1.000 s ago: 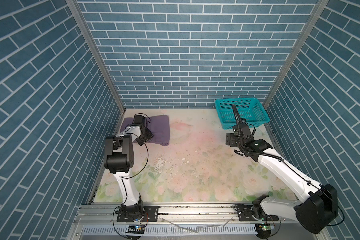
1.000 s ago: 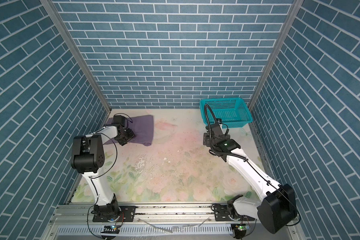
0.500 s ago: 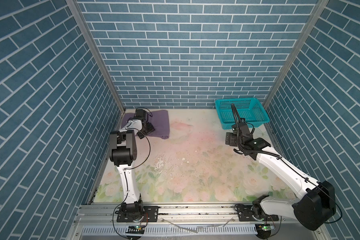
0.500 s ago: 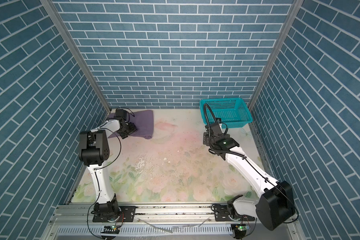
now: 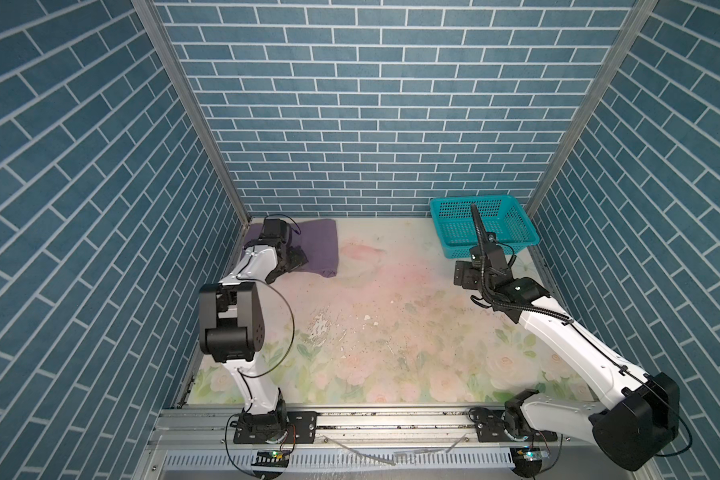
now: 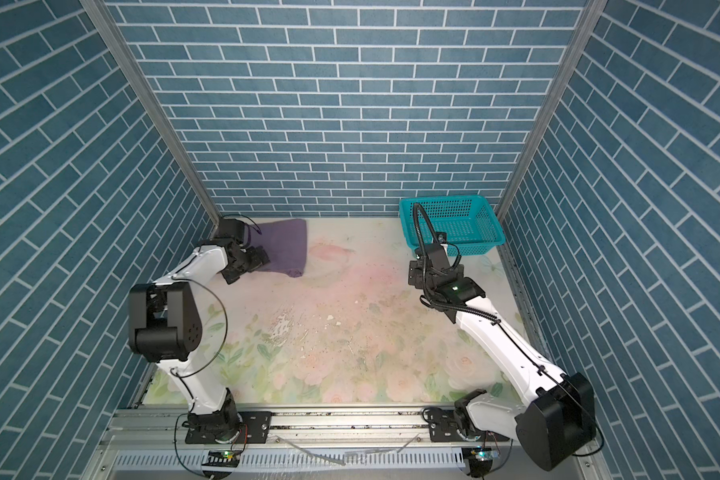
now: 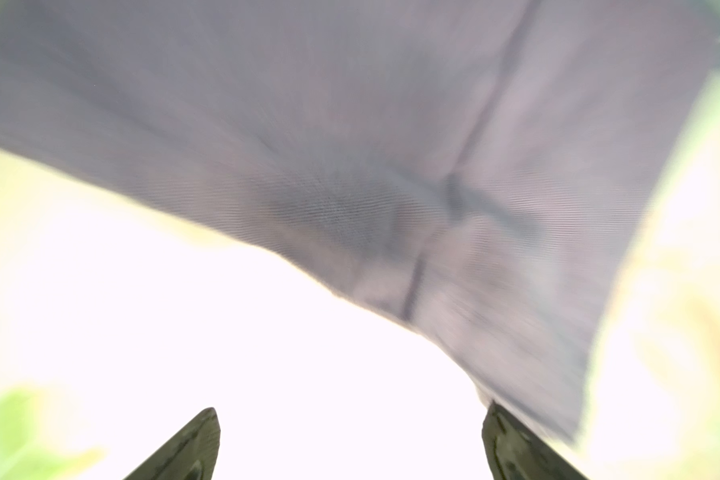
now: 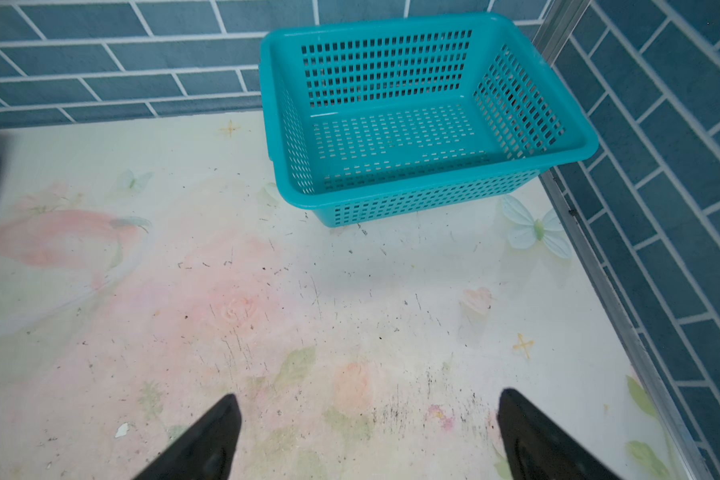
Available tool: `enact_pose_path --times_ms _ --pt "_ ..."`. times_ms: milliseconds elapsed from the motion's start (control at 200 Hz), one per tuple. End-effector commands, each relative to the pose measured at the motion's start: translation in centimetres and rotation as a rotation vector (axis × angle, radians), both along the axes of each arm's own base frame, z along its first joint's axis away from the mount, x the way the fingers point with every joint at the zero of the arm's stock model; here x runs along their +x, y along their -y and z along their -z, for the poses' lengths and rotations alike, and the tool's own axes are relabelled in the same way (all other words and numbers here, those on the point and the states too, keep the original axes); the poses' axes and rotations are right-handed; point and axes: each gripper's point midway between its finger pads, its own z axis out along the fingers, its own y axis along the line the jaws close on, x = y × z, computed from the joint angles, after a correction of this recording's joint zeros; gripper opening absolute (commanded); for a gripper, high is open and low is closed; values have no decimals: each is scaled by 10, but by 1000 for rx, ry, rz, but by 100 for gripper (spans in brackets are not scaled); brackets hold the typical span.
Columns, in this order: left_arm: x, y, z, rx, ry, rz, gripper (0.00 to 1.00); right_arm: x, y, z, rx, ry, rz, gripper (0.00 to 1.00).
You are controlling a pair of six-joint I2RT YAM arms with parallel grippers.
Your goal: Fold and stack the trousers
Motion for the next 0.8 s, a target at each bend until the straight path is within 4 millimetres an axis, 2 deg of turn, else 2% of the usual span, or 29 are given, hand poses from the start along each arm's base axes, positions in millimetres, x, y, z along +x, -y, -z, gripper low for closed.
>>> enact_pose_path --times_ms 0,180,275,365,490,590,645,675,715,795 --pt "-29 -6 -51 79 92 -23 99 -3 13 -58 4 166 21 98" --pt "-81 -13 -102 133 250 -53 99 -29 44 -109 4 391 84 99" --pt "-105 -17 -119 163 338 -54 99 -48 64 -135 -19 545 121 99" --pt "-127 -20 -132 188 424 -67 99 -58 69 -149 -127 686 96 99" --pt "-150 -30 -141 220 513 -124 99 -60 75 -137 -233 680 95 99" --pt "-162 -36 -142 226 586 -176 99 -52 72 -116 -286 611 84 99" --pt "-165 -46 -140 216 646 -267 99 -48 75 -104 -315 590 106 99" --pt "-168 -54 -136 217 674 -335 99 -46 77 -97 -326 585 127 99" --pt "-167 -58 -119 218 700 -372 99 -44 79 -91 -333 589 146 99" --pt "-168 -55 -106 275 770 -301 99 -42 78 -77 -328 591 137 99"
